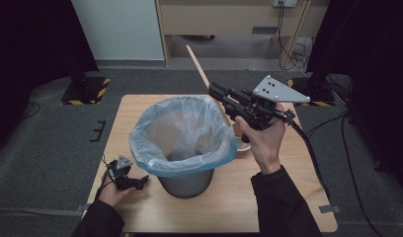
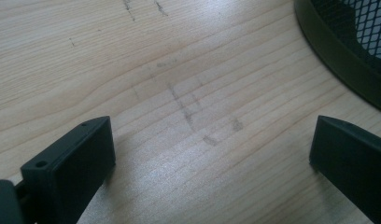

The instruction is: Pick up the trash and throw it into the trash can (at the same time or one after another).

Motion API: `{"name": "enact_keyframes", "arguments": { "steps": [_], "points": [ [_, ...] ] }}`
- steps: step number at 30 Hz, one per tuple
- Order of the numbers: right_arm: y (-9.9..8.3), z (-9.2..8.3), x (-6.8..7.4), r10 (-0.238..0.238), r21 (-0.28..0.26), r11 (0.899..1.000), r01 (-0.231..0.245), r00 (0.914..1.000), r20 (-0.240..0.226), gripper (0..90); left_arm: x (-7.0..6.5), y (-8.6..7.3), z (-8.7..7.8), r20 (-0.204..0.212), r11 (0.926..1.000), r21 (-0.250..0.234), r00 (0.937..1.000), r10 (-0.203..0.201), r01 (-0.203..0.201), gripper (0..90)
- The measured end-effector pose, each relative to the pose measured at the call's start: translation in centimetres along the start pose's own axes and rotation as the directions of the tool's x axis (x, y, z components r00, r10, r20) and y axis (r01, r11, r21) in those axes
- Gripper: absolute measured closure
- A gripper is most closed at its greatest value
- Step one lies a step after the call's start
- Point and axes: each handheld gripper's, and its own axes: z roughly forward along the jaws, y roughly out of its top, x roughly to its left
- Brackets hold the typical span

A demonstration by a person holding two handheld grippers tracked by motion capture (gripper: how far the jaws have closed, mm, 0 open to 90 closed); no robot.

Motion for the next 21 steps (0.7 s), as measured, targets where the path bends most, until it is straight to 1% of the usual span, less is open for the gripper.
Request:
{"name": "enact_keyframes", "arguments": {
  "steps": [2,4,5,8,13,14,15,16,18,21],
  "points": [
    [-0.2,0.5,0.2,0.01,0.006,1.0,-0.01,0.9999,-0.012,80.4,0.0,0.0,0.0,0.0,1.0,0.0,1.0,0.0,0.0,0.0],
    [-0.3,0.9,0.3,0.006,0.018,1.0,-0.006,0.9999,-0.014,80.5,0.0,0.0,0.0,0.0,1.0,0.0,1.0,0.0,0.0,0.0],
    [-0.5,1.1,0.4,0.011,0.025,1.0,-0.011,0.9997,-0.02,80.4,0.0,0.0,0.0,0.0,1.0,0.0,1.0,0.0,0.0,0.0],
    [-0.9,1.7,0.5,0.014,0.045,0.999,-0.013,0.9997,-0.02,80.4,0.0,0.0,0.0,0.0,1.0,0.0,1.0,0.0,0.0,0.0],
    [-1.6,2.6,0.5,0.028,0.081,0.996,-0.025,0.9988,-0.04,79.8,0.0,0.0,0.0,0.0,1.0,0.0,1.0,0.0,0.0,0.0],
    [-1.8,2.9,0.5,0.044,0.099,0.994,-0.039,0.9974,-0.057,75.4,0.0,0.0,0.0,0.0,1.0,0.0,1.0,0.0,0.0,0.0],
    [-1.9,3.0,0.5,0.045,0.103,0.994,-0.039,0.9975,-0.055,71.6,0.0,0.0,0.0,0.0,1.0,0.0,1.0,0.0,0.0,0.0],
    [-2.0,3.1,0.5,0.04,0.103,0.994,-0.035,0.9982,-0.045,64.3,0.0,0.0,0.0,0.0,1.0,0.0,1.0,0.0,0.0,0.0],
    [-2.0,3.2,0.3,0.044,0.107,0.994,-0.039,0.998,-0.046,59.6,0.0,0.0,0.0,0.0,1.0,0.0,1.0,0.0,0.0,0.0],
    [-1.5,2.7,0.0,0.045,0.086,0.995,-0.042,0.9986,-0.028,55.6,0.0,0.0,0.0,0.0,1.0,0.0,1.0,0.0,0.0,0.0]
  ]
}}
